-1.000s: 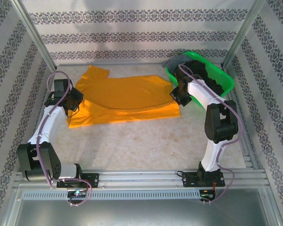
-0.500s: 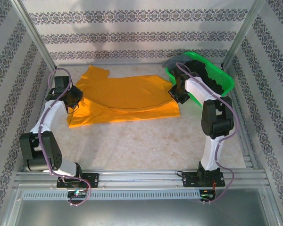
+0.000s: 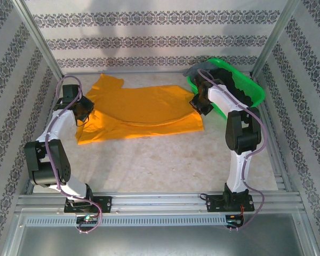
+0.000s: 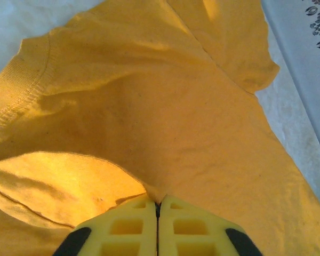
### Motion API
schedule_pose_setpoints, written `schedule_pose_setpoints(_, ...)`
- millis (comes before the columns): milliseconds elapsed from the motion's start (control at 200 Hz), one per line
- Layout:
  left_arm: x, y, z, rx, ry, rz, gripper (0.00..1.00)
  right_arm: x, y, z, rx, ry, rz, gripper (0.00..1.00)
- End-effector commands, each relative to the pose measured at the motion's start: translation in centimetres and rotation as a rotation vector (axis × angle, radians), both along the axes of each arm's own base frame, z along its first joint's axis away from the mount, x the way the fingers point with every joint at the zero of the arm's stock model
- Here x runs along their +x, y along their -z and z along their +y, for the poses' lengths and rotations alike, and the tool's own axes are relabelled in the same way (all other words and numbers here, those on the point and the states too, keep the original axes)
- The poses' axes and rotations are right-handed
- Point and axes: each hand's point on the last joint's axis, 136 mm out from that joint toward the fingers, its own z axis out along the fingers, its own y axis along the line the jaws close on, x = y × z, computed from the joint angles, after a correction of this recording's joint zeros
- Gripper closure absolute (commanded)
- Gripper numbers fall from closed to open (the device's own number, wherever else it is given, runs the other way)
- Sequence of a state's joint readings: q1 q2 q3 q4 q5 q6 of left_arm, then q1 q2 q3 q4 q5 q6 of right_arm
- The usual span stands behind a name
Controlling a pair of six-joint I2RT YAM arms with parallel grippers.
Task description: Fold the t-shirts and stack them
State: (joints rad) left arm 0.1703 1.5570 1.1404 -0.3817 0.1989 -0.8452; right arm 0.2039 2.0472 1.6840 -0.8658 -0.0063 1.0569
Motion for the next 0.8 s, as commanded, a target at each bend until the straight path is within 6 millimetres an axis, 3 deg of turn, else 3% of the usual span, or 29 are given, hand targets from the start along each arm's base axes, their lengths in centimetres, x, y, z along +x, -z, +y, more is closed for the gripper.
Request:
schedule_pose_setpoints(0,0.6,-2.0,1.2,0.043,-0.003,-0.035,0.57,0.5,-0.6,-1.2,-0.020,-0.042,-0.003,0.63)
schedule_pose_setpoints(45,0.0,-2.2,1.4,0.051,-0.007,-0.017,0.40,0.4,-1.4,-1.5,-0.025,-0.062,-0.021,0.53)
schedule_pose_setpoints(100,-1.1,-2.6,1.7,0.065,-0.018,0.002,0.33,0.0,-2.3,-1.9,-0.035,-0.089,-0.049,0.46)
schedule_pose_setpoints(235,-5.4,-1.3,1.6,0.039,-0.072,0.064,0.36,-2.4,-3.5,-2.0,-0.034,-0.161,-0.095,0.42)
schedule_pose_setpoints(350,-9.9,2.0,1.8,-0.020,-0.147,0.150,0.45,-5.7,-2.6,-1.8,0.001,-0.198,-0.110,0.46)
schedule_pose_setpoints(435,-12.0,4.3,2.2,-0.070,-0.192,0.178,0.47,-7.4,-1.4,-1.4,0.037,-0.211,-0.129,0.46)
schedule_pose_setpoints(540,-12.4,6.0,2.5,-0.121,-0.208,0.165,0.47,-8.3,0.5,-1.2,0.068,-0.214,-0.115,0.46)
schedule_pose_setpoints(794,-11.6,9.9,3.7,-0.195,-0.231,0.209,0.47,-7.7,3.8,-1.1,0.072,-0.201,-0.039,0.45)
